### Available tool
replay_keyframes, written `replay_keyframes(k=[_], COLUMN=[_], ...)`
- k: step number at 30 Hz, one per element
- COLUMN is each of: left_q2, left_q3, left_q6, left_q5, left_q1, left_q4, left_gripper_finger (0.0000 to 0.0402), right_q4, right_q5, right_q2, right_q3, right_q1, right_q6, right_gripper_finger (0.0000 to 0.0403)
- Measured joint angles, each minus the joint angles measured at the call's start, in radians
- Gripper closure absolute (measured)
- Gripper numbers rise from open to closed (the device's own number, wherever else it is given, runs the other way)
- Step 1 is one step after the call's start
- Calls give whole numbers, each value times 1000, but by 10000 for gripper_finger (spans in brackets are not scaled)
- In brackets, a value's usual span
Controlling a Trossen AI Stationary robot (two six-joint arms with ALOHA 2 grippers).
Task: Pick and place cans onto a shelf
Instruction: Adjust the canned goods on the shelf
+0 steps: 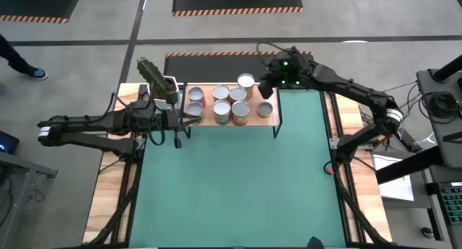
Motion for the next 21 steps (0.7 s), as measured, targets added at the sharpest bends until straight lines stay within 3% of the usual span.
replay_keyframes(k=[9,15,21], left_q2=[29,88,139], left_q3=[0,0,42], left_q6=[-6,55,67], left_q5=[-4,-199,-216], left_q1=[0,5,33], left_q4=[17,121,109], left_gripper_finger=[402,402,402], right_q4=[5,25,87], right_q5=[5,61,44], right_q2=[-28,25,81], right_q3=[-15,-35,-36], right_q1=[6,6,6], right_q6=[-41,-79,-103], right_gripper_finger=[394,394,394])
